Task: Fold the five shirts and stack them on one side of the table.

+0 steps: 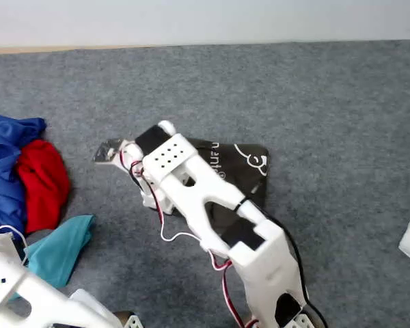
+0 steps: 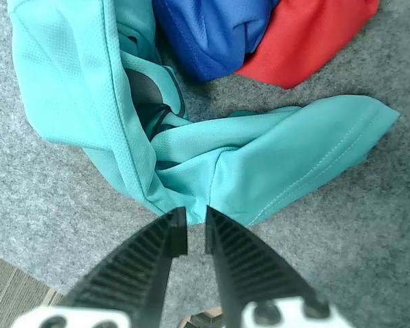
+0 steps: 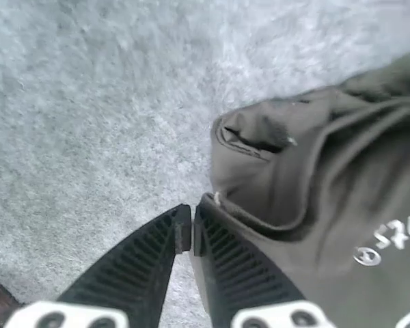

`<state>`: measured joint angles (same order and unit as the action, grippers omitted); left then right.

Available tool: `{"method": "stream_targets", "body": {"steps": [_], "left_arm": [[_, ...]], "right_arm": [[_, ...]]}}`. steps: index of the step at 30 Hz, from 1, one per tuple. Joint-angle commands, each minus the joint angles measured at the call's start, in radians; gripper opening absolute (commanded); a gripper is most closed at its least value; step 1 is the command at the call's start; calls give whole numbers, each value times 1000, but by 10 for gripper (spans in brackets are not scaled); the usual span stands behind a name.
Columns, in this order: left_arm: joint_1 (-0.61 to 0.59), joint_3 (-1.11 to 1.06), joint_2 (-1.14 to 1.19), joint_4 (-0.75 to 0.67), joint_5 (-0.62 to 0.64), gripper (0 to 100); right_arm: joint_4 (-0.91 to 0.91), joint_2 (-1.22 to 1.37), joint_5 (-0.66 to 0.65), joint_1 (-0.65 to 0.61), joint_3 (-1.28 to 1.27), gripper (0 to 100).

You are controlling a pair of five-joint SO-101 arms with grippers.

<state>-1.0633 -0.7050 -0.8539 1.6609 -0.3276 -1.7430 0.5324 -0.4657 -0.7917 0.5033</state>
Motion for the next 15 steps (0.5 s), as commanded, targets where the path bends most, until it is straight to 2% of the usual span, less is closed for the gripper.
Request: {"method": "stream_targets", "body": {"steps": [1, 8, 15], "left_arm": [[3, 2, -20, 11, -6, 58], [6, 2, -20, 11, -6, 58], [5, -22, -20, 6, -5, 58]], "right_arm": [[-36, -113, -8, 27, 2, 9], [-47, -239, -9, 116, 2, 9], [-47, -260, -11, 202, 0, 9]]}}
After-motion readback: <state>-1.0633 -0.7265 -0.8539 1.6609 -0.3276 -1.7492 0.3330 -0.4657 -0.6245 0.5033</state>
